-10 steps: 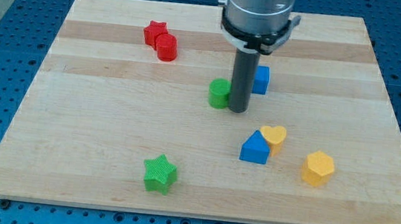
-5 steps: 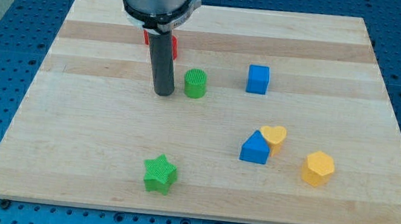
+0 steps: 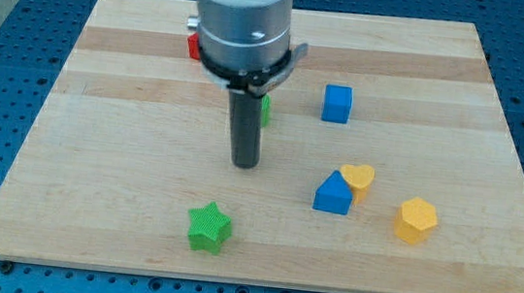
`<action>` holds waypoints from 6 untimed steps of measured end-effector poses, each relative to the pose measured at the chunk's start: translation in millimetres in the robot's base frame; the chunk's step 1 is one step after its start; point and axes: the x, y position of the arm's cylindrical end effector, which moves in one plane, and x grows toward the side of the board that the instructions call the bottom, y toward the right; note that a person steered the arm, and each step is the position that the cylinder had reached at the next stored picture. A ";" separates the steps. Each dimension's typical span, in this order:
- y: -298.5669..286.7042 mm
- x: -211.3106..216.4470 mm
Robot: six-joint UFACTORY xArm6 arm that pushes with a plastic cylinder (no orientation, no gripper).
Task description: Place the green circle below the red circle
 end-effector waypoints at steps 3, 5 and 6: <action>17.0 -85.5; 17.0 -112.6; 17.0 -113.6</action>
